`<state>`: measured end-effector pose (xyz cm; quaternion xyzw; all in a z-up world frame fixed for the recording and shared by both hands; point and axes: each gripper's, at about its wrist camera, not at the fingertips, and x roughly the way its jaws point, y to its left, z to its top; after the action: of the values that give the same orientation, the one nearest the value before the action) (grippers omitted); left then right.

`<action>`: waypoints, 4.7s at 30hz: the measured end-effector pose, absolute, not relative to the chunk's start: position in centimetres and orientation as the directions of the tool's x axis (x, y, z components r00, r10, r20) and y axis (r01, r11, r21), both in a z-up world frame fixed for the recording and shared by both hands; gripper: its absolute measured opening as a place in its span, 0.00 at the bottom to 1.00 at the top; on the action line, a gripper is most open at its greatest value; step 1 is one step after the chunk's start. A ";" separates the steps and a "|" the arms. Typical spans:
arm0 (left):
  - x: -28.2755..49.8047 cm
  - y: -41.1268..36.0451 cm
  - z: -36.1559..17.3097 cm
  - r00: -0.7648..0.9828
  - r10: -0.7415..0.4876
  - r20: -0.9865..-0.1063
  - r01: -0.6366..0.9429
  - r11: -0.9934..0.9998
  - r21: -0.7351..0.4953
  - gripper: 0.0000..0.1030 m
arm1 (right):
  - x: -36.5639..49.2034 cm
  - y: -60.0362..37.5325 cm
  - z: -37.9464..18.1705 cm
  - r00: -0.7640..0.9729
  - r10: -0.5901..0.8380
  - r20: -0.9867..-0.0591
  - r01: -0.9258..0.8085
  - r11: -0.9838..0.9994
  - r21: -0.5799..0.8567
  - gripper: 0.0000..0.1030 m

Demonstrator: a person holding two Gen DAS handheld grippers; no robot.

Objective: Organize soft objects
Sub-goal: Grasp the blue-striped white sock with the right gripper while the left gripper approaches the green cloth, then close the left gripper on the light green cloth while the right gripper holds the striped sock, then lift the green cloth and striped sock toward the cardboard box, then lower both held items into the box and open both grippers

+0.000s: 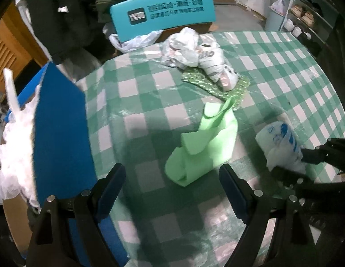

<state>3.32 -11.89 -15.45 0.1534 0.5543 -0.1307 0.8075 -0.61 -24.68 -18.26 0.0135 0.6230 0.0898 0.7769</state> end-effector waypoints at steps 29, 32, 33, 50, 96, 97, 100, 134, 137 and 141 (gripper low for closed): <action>5.0 -17.1 -20.5 0.303 -0.041 -0.952 0.459 0.882 0.108 0.74 | 0.1 -30.8 -16.2 0.297 0.173 -0.939 -0.005 0.984 0.180 0.37; 5.1 -16.9 -20.1 0.321 -0.049 -0.946 0.447 0.888 0.106 0.56 | 0.3 -30.5 -16.2 0.299 0.172 -0.939 -0.007 0.984 0.177 0.37; 5.2 -16.8 -20.0 0.324 -0.048 -0.945 0.442 0.890 0.107 0.49 | 0.3 -30.4 -16.2 0.301 0.169 -0.938 -0.007 0.984 0.175 0.37; 4.4 -14.8 -16.7 0.363 -0.106 -0.926 0.402 0.914 0.053 0.10 | 0.6 -29.5 -13.9 0.354 0.152 -0.923 -0.024 0.988 0.153 0.37; 2.0 -6.0 -5.6 0.549 -0.100 -0.830 0.254 0.966 0.052 0.10 | 0.0 -20.3 -3.0 0.502 0.225 -0.835 -0.236 0.965 0.118 0.37; 1.9 -5.8 -5.5 0.551 -0.099 -0.828 0.250 0.967 0.051 0.10 | 0.1 -19.8 -2.9 0.503 0.229 -0.834 -0.244 0.963 0.117 0.37; 1.8 -4.6 -5.0 0.559 -0.095 -0.824 0.234 0.971 0.047 0.10 | 0.2 -18.8 -2.6 0.503 0.240 -0.830 -0.262 0.958 0.119 0.37; 0.3 8.7 -5.4 0.554 0.007 -0.833 -0.005 1.000 0.005 0.10 | 1.8 -5.1 -1.8 0.407 0.387 -0.827 -0.475 0.863 0.171 0.37; 0.4 9.8 -5.8 0.543 0.013 -0.840 -0.029 1.000 -0.003 0.10 | 1.8 -3.9 -2.2 0.388 0.393 -0.834 -0.489 0.854 0.176 0.37; 0.5 11.1 -6.6 0.528 0.020 -0.849 -0.054 0.998 -0.010 0.10 | 2.0 -2.4 -2.9 0.362 0.399 -0.842 -0.504 0.844 0.183 0.37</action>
<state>0.49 11.15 -6.59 -0.0177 0.4855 0.0213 0.8738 1.98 -2.42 -2.93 -0.0532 0.4939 0.2742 0.8235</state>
